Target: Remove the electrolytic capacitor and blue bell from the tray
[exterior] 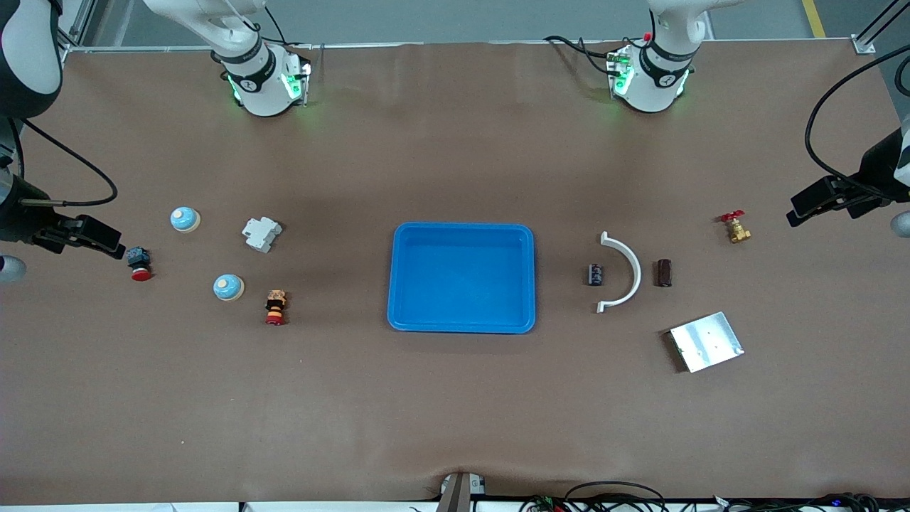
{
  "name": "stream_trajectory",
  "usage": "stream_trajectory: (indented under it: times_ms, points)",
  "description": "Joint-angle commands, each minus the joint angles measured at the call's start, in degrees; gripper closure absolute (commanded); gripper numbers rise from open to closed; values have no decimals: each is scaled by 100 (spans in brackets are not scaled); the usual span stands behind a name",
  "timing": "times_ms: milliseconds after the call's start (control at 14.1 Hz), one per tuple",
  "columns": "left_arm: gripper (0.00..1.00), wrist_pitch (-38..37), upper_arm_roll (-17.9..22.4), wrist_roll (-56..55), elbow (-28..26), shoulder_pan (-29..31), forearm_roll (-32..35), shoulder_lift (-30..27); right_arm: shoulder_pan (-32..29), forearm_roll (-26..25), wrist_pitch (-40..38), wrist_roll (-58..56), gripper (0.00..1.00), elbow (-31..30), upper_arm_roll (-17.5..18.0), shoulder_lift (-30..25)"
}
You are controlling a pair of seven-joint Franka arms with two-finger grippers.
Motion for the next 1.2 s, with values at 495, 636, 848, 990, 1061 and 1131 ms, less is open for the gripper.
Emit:
stream_trajectory:
  times_ms: [495, 636, 848, 990, 1061, 1131]
  points:
    - [0, -90, 1296, 2, 84, -1184, -104, -12, -1079, -54, -529, -479, 0, 111, 792, -246]
    - [0, -90, 1287, 2, 84, -1175, -104, -12, -1026, -45, -556, -471, 0, -12, 757, -370]
    - [0, -90, 1296, 2, 84, -1166, -104, -3, -1008, -45, -495, -479, 0, -249, 748, -502]
    - [0, -90, 1296, 2, 84, -1149, -104, 6, -1008, -45, -477, -506, 0, -293, 730, -519]
    - [0, -90, 1296, 2, 84, -1140, -112, 6, -1008, -45, -469, -567, 0, -337, 704, -519]
    - [0, -90, 1287, 11, 84, -1105, -112, 6, -1008, -36, -451, -619, 0, -407, 669, -537]
